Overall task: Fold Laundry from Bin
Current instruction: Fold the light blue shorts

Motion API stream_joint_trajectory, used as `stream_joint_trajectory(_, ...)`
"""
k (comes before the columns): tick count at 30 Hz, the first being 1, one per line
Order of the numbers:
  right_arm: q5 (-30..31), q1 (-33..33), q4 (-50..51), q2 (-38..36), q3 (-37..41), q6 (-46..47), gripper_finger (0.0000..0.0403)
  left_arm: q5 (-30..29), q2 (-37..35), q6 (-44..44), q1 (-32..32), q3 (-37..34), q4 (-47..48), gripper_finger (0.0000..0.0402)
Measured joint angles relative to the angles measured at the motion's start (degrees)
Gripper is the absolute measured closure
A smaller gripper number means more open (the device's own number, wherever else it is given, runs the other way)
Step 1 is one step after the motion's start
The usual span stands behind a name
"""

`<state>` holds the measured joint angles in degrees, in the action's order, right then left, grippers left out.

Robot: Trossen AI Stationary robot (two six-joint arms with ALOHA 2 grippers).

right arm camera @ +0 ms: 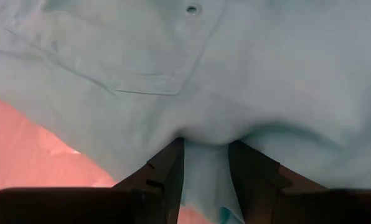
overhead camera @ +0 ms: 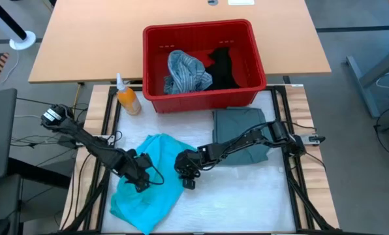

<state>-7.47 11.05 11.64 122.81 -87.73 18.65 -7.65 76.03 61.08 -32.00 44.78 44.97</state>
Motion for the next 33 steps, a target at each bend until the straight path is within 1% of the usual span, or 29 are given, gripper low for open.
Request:
stream_joint_trajectory(4,0.72,1.34,-1.53,-2.01,-5.26,-3.35,0.0256,0.27,0.0,-0.02,0.82,-3.99,-2.42,0.0182)
stream_joint_trajectory(7,3.33,2.41,-1.96,-1.84,-9.65,-6.34,0.026,0.77,0.0,-0.06,1.98,-7.33,-2.65,0.0182)
stream_joint_trajectory(9,4.06,2.88,-3.45,-0.54,-11.25,-7.94,0.0263,2.05,0.0,-0.91,2.76,-9.43,-2.26,0.0182)
stream_joint_trajectory(11,3.63,2.95,-3.72,0.25,-11.39,-8.0,0.0265,3.52,-0.16,-2.06,3.44,-10.7,-2.0,0.0182)
stream_joint_trajectory(13,1.64,3.11,-2.71,2.23,-11.35,-7.12,0.0267,4.31,-0.2,-3.24,3.77,-11.05,-1.27,0.0182)
stream_joint_trajectory(14,1.23,3.11,-2.36,2.97,-11.49,-6.07,0.0269,4.26,-0.12,-3.89,3.78,-10.77,-0.29,0.0182)
stream_joint_trajectory(16,0.78,3.11,2.25,4.12,-11.06,-5.75,0.0271,3.78,0.0,-5.52,3.75,-10.12,1.13,0.0182)
stream_joint_trajectory(18,0.39,3.11,0.02,6.27,-11.43,-5.24,0.0273,3.43,0.04,-7.45,3.88,-9.57,2.55,0.0182)
stream_joint_trajectory(20,-0.38,3.08,1.43,7.67,-11.21,-5.21,0.0275,3.2,-0.04,-9.31,4.22,-8.98,4.69,0.0182)
stream_joint_trajectory(22,-0.57,2.77,1.11,9.42,-11.46,-5.25,0.0278,2.99,-0.02,-10.46,4.65,-8.75,8.32,0.0182)
stream_joint_trajectory(25,-0.42,2.01,4.38,10.47,-11.53,-6.55,0.0283,1.41,-0.13,-11.92,5.24,-7.5,14.47,0.0182)
stream_joint_trajectory(28,-0.58,0.6,8.39,10.19,-11.6,-9.26,0.0288,-1.8,-1.36,-13.91,5.41,-4.62,20.37,0.0182)
stream_joint_trajectory(33,-0.5,-2.94,19.06,7.8,-11.48,-16.24,0.0295,-8.96,-4.41,-14.37,6.36,2.26,31.3,0.0182)
